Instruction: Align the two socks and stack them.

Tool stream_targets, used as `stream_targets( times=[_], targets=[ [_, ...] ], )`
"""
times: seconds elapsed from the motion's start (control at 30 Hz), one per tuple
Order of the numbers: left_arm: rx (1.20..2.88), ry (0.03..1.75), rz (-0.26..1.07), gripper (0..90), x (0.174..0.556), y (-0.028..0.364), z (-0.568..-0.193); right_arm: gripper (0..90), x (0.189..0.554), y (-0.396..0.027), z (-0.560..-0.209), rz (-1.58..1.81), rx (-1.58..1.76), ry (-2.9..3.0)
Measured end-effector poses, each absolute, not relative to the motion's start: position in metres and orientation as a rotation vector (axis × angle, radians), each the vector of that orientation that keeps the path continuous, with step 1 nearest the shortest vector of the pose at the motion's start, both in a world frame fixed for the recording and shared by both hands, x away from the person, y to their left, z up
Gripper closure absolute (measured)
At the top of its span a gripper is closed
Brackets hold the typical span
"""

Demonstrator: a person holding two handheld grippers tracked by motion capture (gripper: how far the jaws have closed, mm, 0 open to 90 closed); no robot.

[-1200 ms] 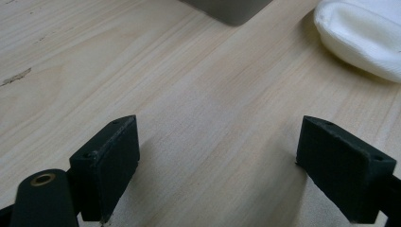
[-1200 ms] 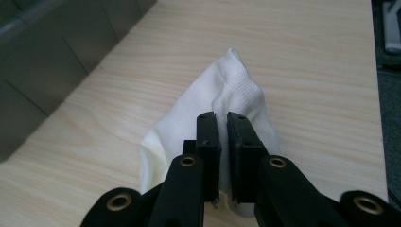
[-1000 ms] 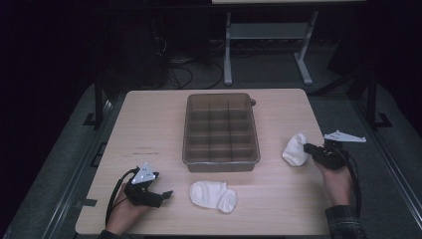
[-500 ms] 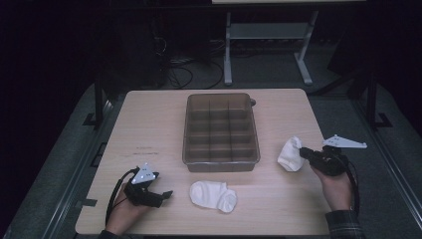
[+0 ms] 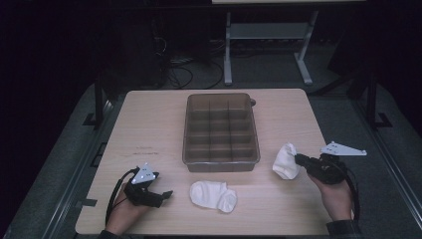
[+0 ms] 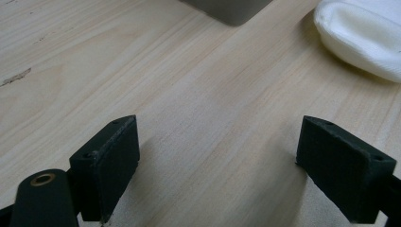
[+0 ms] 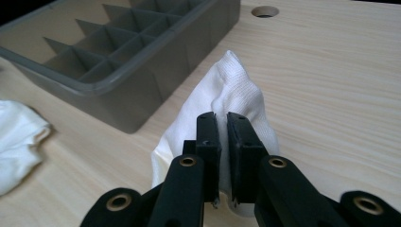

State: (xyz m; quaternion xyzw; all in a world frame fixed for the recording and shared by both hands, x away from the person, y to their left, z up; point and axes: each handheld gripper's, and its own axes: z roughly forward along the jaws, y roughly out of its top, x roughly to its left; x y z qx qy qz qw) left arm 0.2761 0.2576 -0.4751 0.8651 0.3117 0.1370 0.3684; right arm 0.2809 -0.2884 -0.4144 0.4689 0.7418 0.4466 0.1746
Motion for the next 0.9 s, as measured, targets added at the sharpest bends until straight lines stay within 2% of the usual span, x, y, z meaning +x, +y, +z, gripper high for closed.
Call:
stream_targets(
  times=[0.9],
  targets=[
    [2.221, 0.802, 0.35, 13.6, 0.276, 0.258, -0.475, 83.8, 0.253, -0.264, -0.405, 1.34, 1.19, 2.197]
  ],
)
